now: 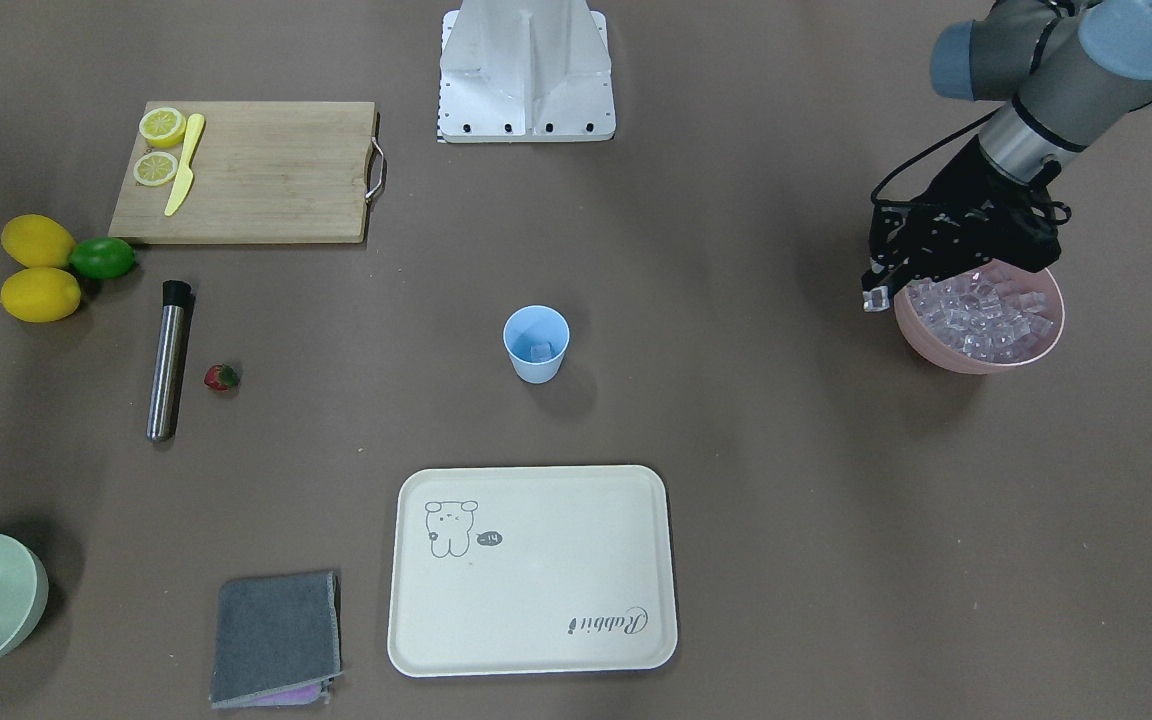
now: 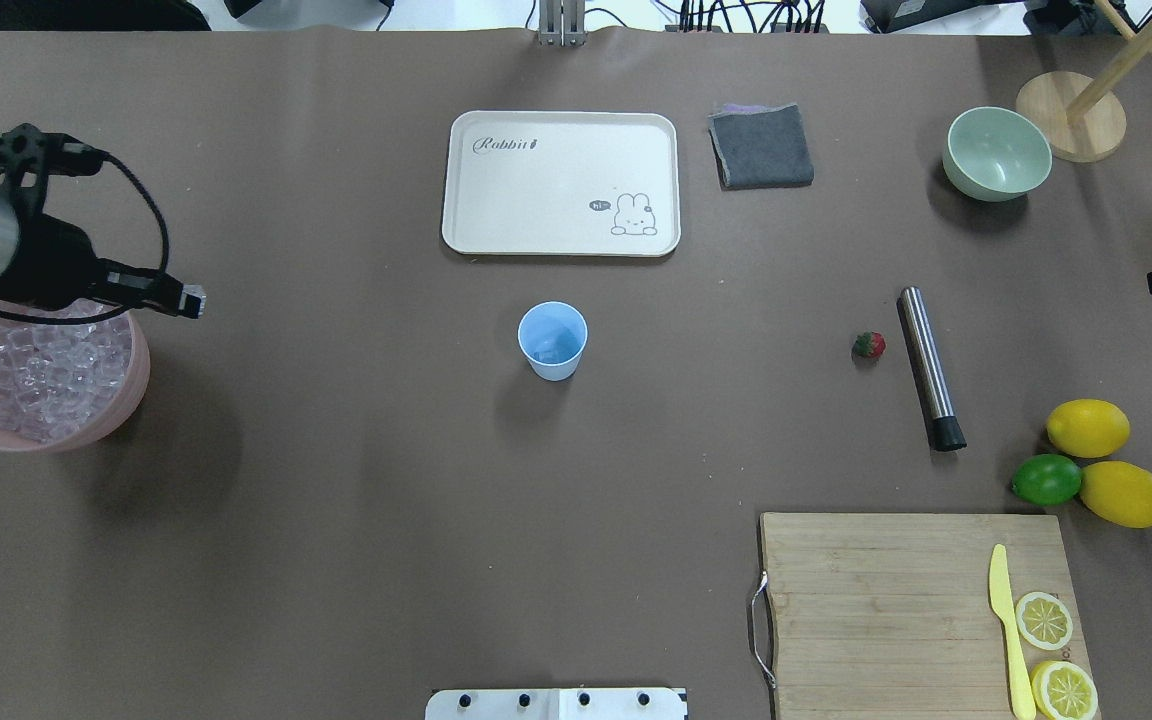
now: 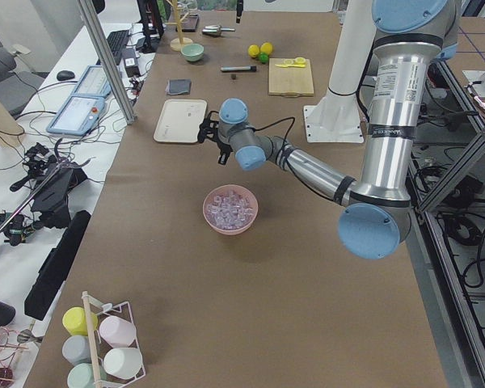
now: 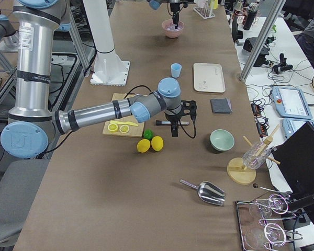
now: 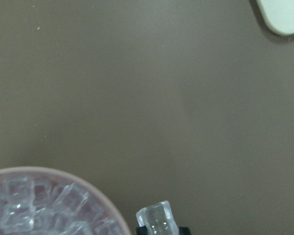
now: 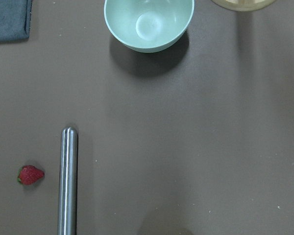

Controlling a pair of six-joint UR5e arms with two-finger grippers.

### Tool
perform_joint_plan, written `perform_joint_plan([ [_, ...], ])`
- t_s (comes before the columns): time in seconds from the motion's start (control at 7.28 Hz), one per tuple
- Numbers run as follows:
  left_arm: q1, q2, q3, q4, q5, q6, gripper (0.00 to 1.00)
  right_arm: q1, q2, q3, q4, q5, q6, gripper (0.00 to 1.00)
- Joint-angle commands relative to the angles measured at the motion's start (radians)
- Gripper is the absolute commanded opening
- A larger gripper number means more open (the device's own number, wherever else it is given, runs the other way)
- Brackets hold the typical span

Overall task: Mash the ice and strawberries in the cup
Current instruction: 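Lift the ice cube with the left gripper and carry it over the blue cup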

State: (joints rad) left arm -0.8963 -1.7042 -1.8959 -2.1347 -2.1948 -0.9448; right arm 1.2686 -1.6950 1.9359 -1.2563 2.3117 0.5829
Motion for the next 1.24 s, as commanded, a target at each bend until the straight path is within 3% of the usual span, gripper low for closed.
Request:
perform_joint_plan([
  [0.0, 0.129, -0.142, 0.020, -0.001, 0.114, -0.235, 0.00, 0.000, 0.000, 0.000, 0.000, -0.002, 0.000, 1.00],
  [0.41, 0.289, -0.360, 0.141, 0.002, 0.309, -0.434, 0.00, 0.000, 0.000, 0.000, 0.000, -0.003, -0.002, 1.00],
  [0.69, 0.304, -0.411, 0.159, 0.005, 0.334, -0.468, 0.00, 0.000, 0.000, 0.002, 0.000, -0.005, -0.002, 1.00],
  [1.1, 0.379, -0.492, 0.233, 0.005, 0.446, -0.511, 0.00, 0.002, 0.000, 0.005, 0.000, -0.005, -0.002, 1.00],
])
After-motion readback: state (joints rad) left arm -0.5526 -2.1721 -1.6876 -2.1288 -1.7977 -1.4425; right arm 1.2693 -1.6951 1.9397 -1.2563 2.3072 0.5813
